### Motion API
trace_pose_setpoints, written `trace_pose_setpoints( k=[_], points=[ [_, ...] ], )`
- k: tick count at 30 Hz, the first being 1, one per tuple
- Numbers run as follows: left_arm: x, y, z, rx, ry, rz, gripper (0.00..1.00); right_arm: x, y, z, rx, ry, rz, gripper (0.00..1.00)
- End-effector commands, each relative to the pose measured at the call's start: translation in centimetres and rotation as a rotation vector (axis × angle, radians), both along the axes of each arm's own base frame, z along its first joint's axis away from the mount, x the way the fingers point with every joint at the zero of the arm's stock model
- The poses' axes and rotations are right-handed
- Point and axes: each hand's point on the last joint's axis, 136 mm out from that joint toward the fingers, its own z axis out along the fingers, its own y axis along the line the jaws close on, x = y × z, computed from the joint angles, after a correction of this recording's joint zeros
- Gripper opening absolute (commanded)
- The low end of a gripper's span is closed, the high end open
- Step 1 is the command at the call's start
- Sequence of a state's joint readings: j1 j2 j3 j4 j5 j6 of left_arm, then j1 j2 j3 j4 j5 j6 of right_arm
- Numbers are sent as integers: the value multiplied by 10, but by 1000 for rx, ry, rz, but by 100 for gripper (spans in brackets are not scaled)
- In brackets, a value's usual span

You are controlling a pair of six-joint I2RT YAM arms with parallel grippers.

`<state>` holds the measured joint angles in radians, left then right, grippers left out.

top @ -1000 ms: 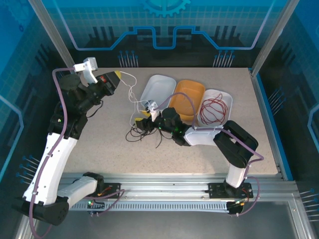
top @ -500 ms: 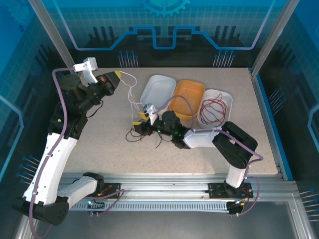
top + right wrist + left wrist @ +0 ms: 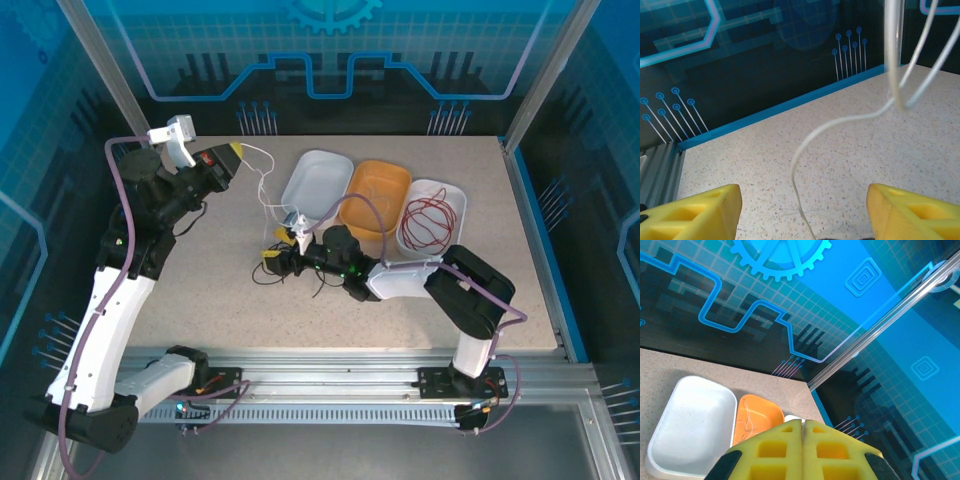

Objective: Untangle the cables

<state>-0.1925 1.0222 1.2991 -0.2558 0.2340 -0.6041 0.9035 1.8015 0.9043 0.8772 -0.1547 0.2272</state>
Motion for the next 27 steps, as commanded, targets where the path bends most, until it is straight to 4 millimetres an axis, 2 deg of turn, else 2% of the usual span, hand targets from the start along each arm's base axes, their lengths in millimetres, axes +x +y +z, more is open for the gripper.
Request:
trace_pose_setpoints(
  k=[1, 6, 9, 12, 17, 18, 21, 23, 27],
  points=[
    [-4, -1, 7, -18, -18, -12, 0, -2, 15, 11, 39, -28, 26, 67],
    [-6, -1, 8, -19, -19, -15, 0, 15, 15, 4, 20, -13, -52, 67],
    [-8, -1, 7, -18, -18, -17, 0, 22, 16, 4, 26, 2, -68, 62],
    [-7, 0, 6, -17, -14, -13, 0, 23, 19, 5, 31, 9, -57, 47],
    [-4, 10, 2, 33, -9, 48, 0, 17, 13, 3, 28, 31, -53, 7],
    [-3, 14, 2, 54, -13, 70, 0, 15, 9, 0, 19, 36, -57, 2],
    [1, 32, 10, 125, -27, 152, 0, 10, -9, -13, -12, 57, -91, 0],
    [6, 48, 18, 153, -34, 214, 0, 3, -26, -31, -48, 91, -117, 0],
    [13, 74, 30, 136, -47, 301, 0, -5, -52, -47, -81, 132, -161, 0]
  ],
)
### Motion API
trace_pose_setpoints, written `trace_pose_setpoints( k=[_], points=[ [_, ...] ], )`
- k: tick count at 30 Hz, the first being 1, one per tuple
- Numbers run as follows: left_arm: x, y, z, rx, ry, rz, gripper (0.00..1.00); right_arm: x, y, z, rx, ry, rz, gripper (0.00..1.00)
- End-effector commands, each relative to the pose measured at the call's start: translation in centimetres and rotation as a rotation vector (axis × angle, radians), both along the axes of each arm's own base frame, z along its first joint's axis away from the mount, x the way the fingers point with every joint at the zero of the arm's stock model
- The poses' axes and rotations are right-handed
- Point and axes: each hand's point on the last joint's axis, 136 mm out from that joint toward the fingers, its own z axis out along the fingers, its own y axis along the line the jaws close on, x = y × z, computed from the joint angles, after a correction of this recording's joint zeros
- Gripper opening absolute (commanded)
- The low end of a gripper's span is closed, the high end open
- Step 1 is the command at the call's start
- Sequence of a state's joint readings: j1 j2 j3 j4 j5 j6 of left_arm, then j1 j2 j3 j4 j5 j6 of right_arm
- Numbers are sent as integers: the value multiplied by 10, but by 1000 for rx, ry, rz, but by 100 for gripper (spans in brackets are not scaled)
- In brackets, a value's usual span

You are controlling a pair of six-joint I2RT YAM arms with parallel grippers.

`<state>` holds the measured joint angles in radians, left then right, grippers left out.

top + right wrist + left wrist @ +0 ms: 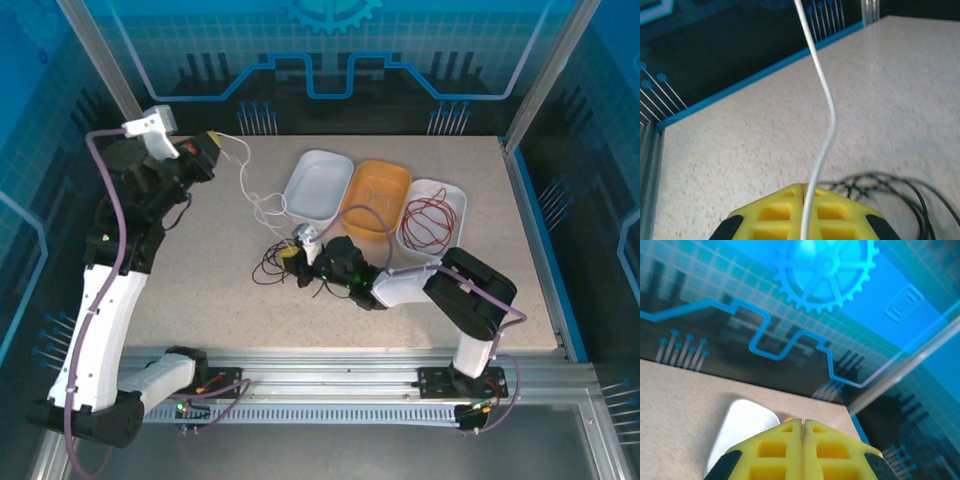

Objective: Untangle the cables

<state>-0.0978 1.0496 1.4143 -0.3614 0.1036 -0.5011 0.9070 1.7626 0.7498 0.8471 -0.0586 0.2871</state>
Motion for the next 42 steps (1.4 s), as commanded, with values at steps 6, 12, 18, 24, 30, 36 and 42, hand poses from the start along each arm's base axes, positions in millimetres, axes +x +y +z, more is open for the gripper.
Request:
trace_pose_setpoints(
  k=[6, 12, 18, 24, 30, 36, 42],
  points=[
    [9, 53, 10, 23, -8, 188, 0, -8, -58, -1, -17, 39, -147, 0],
    [3, 55, -3, 26, -11, 174, 0, -19, -85, 34, -34, 41, -197, 0],
    [-8, 44, -40, 2, 25, 118, 0, -11, -122, 100, -108, 21, -360, 0],
    [-19, 27, -72, -32, 67, 19, 0, 9, -163, 149, -173, 40, -531, 0],
    [-30, 8, -92, -71, 98, -90, 0, 48, -197, 153, -295, 132, -677, 0],
    [-37, -1, -106, -97, 126, -144, 0, 94, -222, 145, -329, 197, -776, 0],
    [-37, -8, -114, -135, 144, -177, 0, 143, -240, 126, -347, 221, -845, 0]
  ],
)
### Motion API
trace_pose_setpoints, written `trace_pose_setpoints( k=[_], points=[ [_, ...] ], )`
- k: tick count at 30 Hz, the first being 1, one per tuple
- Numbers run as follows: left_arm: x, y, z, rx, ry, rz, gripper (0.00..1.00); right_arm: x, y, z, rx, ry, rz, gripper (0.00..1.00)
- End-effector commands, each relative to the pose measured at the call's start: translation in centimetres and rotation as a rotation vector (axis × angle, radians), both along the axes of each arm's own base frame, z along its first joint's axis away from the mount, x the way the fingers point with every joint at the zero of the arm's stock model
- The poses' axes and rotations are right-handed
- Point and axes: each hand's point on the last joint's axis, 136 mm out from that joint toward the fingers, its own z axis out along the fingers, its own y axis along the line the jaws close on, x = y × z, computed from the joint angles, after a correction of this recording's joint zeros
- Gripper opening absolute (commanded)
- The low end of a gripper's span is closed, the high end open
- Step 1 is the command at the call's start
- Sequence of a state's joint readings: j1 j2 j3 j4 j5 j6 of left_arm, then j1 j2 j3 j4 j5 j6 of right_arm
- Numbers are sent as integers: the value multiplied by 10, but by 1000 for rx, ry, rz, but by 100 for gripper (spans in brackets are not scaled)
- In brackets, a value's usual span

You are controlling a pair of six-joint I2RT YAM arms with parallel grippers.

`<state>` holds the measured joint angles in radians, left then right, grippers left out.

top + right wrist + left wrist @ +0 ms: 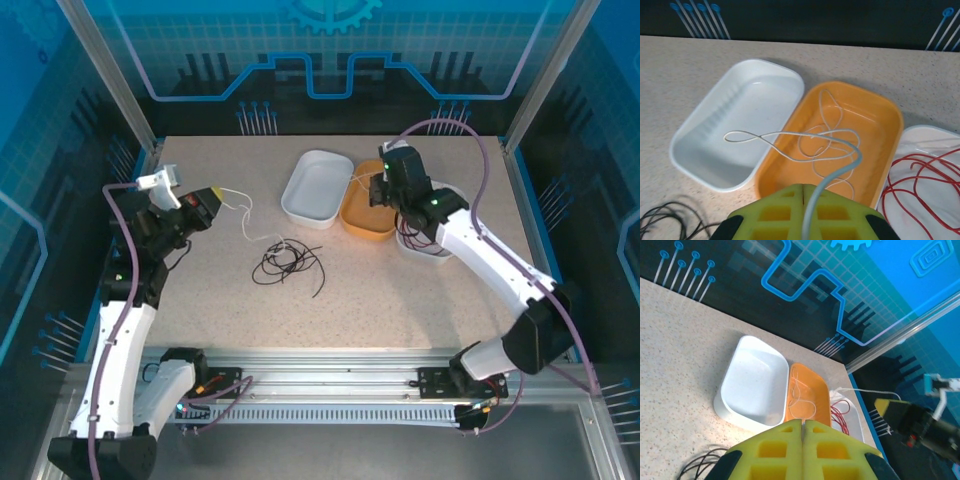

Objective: Untangle the cables

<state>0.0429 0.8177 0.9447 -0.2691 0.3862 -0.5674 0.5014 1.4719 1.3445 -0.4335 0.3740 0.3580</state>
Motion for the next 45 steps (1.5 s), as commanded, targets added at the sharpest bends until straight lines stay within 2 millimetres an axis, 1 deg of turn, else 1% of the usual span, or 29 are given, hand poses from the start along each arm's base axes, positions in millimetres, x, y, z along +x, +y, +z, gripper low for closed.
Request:
trace_pose_setpoints(
  k=[1, 7, 12, 14, 17, 19, 22, 24, 27, 28, 31, 35, 38, 39, 41, 42, 43, 45],
  points=[
    [-2, -9, 6, -45, -25, -50, 0, 25, -12, -4, 0, 7, -34, 0],
    [-2, -16, 11, -60, -30, -80, 0, 61, -27, -38, -11, 58, -97, 0],
    [-1, -23, 10, -63, -22, -98, 0, 77, -34, -67, -38, 115, -144, 0],
    [1, -25, 8, -65, -17, -102, 0, 81, -36, -80, -52, 135, -162, 0],
    [4, -28, 5, -69, -8, -111, 0, 84, -33, -99, -52, 164, -163, 1],
    [5, -31, 3, -69, -1, -120, 0, 83, -28, -109, -31, 182, -146, 6],
    [6, -34, 1, -67, 5, -125, 0, 77, -23, -118, -7, 204, -132, 17],
    [8, -34, -3, -67, 16, -123, 0, 71, -19, -117, 13, 207, -124, 23],
    [10, -34, -5, -64, 30, -124, 0, 60, -17, -116, 33, 201, -120, 39],
    [11, -35, -6, -66, 34, -127, 0, 57, -16, -113, 43, 197, -115, 42],
    [11, -37, -5, -63, 31, -134, 0, 48, -14, -106, 64, 187, -101, 49],
    [10, -39, -3, -56, 30, -142, 0, 39, -11, -93, 92, 170, -76, 56],
    [10, -42, -6, -50, 36, -149, 0, 31, -8, -82, 123, 154, -49, 65],
    [11, -43, -8, -49, 40, -150, 0, 29, -7, -77, 134, 145, -37, 69],
    [16, -50, -9, -53, 44, -162, 0, 22, -8, -67, 148, 125, -28, 78],
    [19, -60, -8, -56, 41, -186, 0, 18, -9, -62, 154, 115, -32, 86],
    [23, -71, -8, -51, 41, -213, 0, 14, -13, -58, 159, 108, -42, 100],
    [32, -93, -8, -28, 43, -258, 0, 5, -20, -49, 168, 86, -64, 100]
  ],
)
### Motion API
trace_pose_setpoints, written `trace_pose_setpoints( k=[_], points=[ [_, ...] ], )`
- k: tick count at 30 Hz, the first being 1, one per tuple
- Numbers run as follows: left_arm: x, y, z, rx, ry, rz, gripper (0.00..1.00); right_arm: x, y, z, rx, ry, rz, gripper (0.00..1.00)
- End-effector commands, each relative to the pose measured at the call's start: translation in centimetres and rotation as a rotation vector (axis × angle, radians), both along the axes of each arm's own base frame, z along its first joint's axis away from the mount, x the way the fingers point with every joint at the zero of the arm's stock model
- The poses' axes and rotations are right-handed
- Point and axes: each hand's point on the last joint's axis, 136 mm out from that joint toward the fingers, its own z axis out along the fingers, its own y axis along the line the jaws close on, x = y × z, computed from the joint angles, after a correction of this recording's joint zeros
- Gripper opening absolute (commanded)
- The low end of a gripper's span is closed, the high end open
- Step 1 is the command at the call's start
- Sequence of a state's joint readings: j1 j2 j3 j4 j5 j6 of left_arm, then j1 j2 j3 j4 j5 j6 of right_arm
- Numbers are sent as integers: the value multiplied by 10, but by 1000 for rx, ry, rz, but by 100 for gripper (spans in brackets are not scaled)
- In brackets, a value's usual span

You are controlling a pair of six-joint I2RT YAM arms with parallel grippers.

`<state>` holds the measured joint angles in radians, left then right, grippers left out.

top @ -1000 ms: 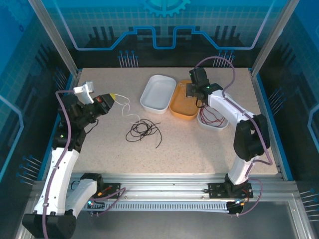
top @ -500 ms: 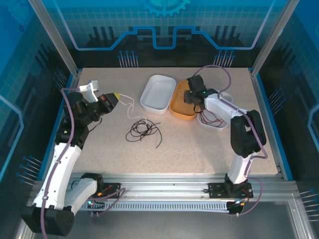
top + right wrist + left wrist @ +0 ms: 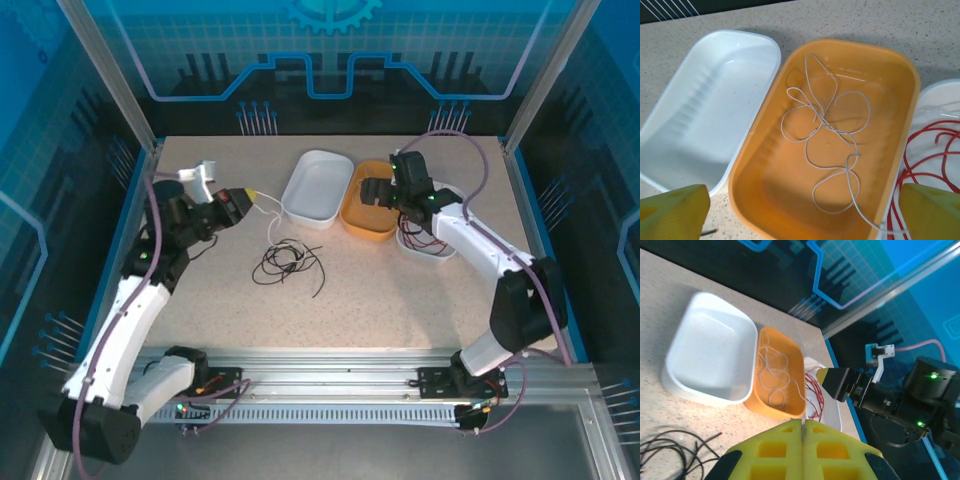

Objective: Untangle the cables

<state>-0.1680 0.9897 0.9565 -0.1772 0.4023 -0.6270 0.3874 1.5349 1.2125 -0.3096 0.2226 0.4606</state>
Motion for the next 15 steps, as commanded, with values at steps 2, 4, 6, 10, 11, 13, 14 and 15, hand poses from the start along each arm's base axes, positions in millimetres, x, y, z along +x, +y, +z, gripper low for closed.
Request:
trace_pose_setpoints(
  k=[2, 4, 6, 10, 11, 13, 14, 15],
  points=[
    [22, -44, 19, 28, -63, -90, 0, -22, -10, 23, 31, -53, -33, 100],
    [34, -66, 21, 35, -61, -135, 0, -34, -22, 30, 30, -71, -58, 100],
    [46, -85, 21, 41, -55, -170, 0, -45, -32, 35, 25, -88, -73, 100],
    [68, -116, 24, 56, -56, -219, 0, -65, -51, 40, 25, -95, -98, 100],
    [75, -121, 22, 60, -50, -220, 0, -68, -55, 40, 26, -88, -101, 100],
    [90, -130, 15, 66, -32, -219, 0, -74, -63, 35, 26, -55, -112, 100],
    [97, -135, 16, 68, -32, -220, 0, -76, -66, 33, 22, -43, -120, 98],
    [105, -139, 10, 76, -18, -215, 0, -77, -70, 30, 21, -28, -126, 95]
  ],
)
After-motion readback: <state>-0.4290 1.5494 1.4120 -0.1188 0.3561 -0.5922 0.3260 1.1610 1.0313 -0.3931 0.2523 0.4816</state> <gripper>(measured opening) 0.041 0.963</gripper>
